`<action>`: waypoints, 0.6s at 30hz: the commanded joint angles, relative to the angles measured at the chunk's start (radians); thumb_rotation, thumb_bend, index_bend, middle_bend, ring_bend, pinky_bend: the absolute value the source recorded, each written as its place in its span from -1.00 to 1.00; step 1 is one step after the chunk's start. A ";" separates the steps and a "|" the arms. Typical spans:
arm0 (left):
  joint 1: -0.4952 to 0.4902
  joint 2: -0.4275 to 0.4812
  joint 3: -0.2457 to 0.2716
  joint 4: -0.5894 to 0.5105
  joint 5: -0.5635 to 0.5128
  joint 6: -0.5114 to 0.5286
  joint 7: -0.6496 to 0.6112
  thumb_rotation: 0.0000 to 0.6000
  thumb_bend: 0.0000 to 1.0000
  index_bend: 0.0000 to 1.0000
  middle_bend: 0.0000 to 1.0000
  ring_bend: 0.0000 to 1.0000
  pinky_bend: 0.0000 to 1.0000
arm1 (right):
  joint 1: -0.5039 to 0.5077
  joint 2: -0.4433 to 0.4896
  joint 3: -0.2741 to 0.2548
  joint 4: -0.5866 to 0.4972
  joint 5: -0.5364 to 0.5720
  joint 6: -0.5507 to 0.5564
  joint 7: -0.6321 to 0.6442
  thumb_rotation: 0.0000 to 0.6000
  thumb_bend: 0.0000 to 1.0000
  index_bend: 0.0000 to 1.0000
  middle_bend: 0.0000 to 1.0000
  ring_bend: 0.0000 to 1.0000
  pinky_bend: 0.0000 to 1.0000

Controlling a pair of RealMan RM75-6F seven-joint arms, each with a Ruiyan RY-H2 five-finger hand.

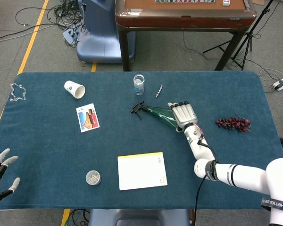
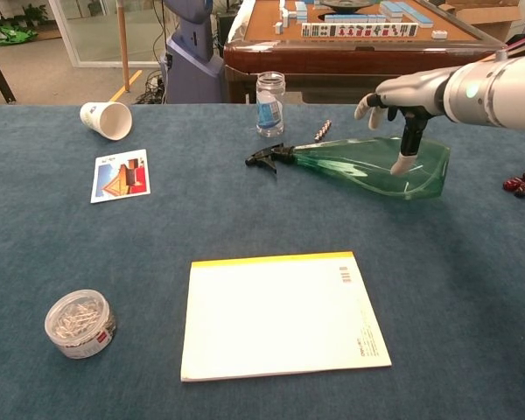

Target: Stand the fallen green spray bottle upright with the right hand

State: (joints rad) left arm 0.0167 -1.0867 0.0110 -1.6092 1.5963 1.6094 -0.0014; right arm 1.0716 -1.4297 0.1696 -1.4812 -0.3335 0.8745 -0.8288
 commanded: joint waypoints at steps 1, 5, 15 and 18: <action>-0.001 0.000 -0.001 -0.002 0.001 -0.001 0.001 1.00 -0.33 -0.54 -0.85 -0.94 -0.94 | 0.027 -0.015 -0.018 0.033 0.053 -0.014 -0.026 1.00 -1.00 -0.76 -0.65 -0.72 -0.68; -0.002 0.001 -0.003 -0.003 -0.001 -0.001 0.001 1.00 -0.33 -0.54 -0.85 -0.94 -0.94 | 0.036 -0.012 -0.048 0.038 0.088 -0.020 -0.046 1.00 -1.00 -0.76 -0.65 -0.72 -0.68; -0.006 0.002 -0.006 -0.011 0.004 -0.004 0.012 1.00 -0.33 -0.54 -0.85 -0.94 -0.94 | 0.014 0.042 -0.110 0.000 -0.006 -0.088 -0.001 1.00 -1.00 -0.75 -0.56 -0.71 -0.67; -0.008 0.003 -0.006 -0.015 0.004 -0.006 0.015 1.00 -0.33 -0.54 -0.85 -0.94 -0.94 | -0.011 0.063 -0.130 -0.016 -0.109 -0.110 0.041 1.00 -1.00 -0.69 -0.52 -0.71 -0.62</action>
State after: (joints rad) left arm 0.0088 -1.0839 0.0053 -1.6243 1.6009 1.6035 0.0131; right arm 1.0835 -1.3881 0.0584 -1.4815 -0.3724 0.7871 -0.8255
